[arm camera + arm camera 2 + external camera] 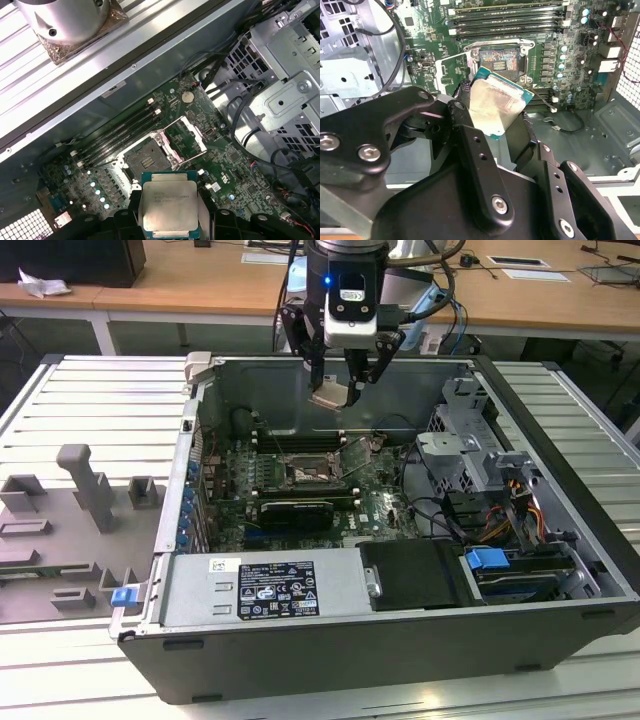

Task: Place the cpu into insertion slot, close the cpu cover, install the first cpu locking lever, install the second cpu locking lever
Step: 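Place the cpu into insertion slot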

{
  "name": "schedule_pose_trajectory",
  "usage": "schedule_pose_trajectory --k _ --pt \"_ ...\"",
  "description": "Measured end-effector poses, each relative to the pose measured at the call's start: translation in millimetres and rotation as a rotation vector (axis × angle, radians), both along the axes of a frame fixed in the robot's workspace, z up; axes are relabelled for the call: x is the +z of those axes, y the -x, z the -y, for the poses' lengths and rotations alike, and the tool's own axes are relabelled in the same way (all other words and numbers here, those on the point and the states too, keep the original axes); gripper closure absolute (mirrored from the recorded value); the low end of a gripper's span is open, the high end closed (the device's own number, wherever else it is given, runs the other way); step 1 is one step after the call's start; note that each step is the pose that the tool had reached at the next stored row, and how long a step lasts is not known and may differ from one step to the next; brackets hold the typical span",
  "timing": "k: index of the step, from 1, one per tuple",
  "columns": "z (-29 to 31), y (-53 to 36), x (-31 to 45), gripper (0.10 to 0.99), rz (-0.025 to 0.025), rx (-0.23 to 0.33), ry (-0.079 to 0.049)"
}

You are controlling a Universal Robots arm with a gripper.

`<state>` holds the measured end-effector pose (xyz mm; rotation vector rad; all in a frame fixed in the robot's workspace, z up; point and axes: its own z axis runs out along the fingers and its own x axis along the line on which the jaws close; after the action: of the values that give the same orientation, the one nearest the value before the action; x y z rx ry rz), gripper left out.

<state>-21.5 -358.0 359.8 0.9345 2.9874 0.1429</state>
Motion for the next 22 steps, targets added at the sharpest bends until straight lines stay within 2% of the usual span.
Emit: schedule_pose_trajectory --k 15,22 --pt "0.0 0.0 -1.0 0.557 0.0000 -0.086 0.000" --pt "0.0 0.0 -3.8 0.557 0.0000 -0.092 0.001"
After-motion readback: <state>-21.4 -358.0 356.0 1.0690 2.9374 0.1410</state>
